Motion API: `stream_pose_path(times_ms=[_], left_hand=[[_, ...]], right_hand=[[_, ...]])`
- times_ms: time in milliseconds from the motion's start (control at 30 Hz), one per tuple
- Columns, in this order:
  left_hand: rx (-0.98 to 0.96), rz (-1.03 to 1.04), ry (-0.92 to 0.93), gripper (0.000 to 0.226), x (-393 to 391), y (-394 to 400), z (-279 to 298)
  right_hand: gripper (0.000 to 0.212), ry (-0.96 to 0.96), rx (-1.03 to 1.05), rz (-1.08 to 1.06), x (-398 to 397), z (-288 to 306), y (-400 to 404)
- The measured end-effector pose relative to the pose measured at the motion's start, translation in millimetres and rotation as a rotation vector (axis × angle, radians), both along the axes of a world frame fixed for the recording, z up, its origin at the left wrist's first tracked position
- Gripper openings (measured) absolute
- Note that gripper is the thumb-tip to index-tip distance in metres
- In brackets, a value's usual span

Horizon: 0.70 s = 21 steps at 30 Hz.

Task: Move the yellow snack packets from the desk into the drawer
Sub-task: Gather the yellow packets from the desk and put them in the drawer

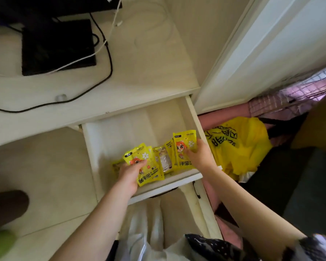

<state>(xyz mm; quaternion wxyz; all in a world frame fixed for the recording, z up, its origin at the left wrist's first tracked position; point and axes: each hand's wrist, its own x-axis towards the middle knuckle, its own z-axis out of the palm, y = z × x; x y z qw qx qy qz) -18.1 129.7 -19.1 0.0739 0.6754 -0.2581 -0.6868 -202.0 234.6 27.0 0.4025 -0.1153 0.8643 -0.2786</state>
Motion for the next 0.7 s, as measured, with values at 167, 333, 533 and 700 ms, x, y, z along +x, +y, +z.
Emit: stream_pose_path(times_ms=[167,333,533,700], left_hand=[[0.091,0.023,-0.056,0.017,-14.6,0.0,-34.0],[0.144,-0.004,-0.098,0.024,-12.7,-2.5,-68.2],[0.063,-0.116,-0.184,0.038,-3.4,-5.4,-98.0],[-0.050,-0.291,-0.367,0.045,-2.5,-3.0,-99.2]], right_hand=[[0.029,-0.084,0.083,0.095,-14.6,-43.6,-15.6],[0.017,-0.198,0.115,0.103,-22.3,-83.0,-22.6],[0.022,-0.185,0.152,0.110,-33.5,-102.9,-24.9],[0.023,-0.161,0.338,0.254,-38.1,-108.8,-20.2]])
